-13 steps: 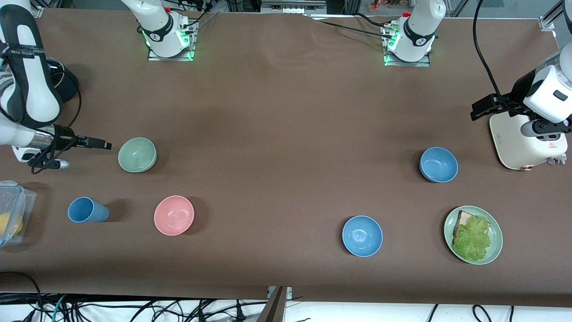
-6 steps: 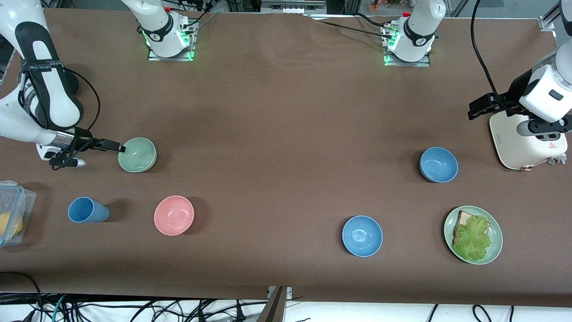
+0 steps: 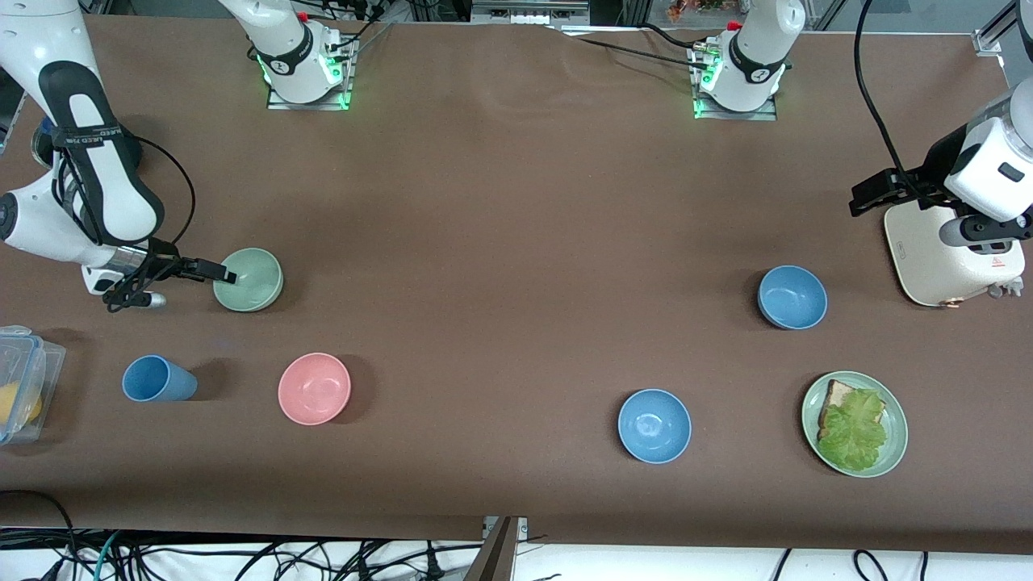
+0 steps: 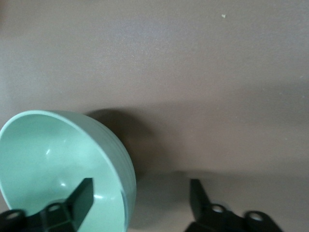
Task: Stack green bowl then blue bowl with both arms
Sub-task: 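Close the right gripper on the green bowl's rim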
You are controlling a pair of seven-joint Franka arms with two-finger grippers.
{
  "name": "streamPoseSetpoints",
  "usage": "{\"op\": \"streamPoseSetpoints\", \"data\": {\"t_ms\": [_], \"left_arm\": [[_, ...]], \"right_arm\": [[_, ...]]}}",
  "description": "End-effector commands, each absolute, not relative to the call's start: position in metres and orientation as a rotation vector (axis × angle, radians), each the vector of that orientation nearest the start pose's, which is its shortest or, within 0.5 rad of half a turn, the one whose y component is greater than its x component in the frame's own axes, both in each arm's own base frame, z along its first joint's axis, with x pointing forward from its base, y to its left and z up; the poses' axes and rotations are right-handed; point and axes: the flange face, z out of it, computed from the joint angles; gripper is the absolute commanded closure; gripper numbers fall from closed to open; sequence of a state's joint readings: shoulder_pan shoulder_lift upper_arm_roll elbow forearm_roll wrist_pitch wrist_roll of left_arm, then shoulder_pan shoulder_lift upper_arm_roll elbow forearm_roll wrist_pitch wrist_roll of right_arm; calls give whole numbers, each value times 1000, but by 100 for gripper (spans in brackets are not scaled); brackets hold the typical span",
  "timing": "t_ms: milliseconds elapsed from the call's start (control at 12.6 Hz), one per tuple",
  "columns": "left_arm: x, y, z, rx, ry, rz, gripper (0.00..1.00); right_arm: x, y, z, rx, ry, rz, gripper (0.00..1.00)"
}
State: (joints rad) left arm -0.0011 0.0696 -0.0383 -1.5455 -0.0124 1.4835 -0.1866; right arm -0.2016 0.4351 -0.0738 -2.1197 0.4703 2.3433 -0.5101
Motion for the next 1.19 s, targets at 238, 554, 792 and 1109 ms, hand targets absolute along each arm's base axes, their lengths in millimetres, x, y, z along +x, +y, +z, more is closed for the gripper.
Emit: {"op": "streamPoseSetpoints", "data": {"t_ms": [238,554,792,1109], "left_arm": [[562,-21,594,-3111,-239,212,0],[566,-21,588,-3097,-224,221,0],[567,-15,586,-3101,-234,217,0],[587,33,515,-3068,-313,224,0]], "right_arm": [[534,-133,191,-2774,141,118,100],[549,-129,215,-2755,104,97,100],[584,-119,276,-2668,48,149,100],[616,-53,326,-2660,167,227,100]]}}
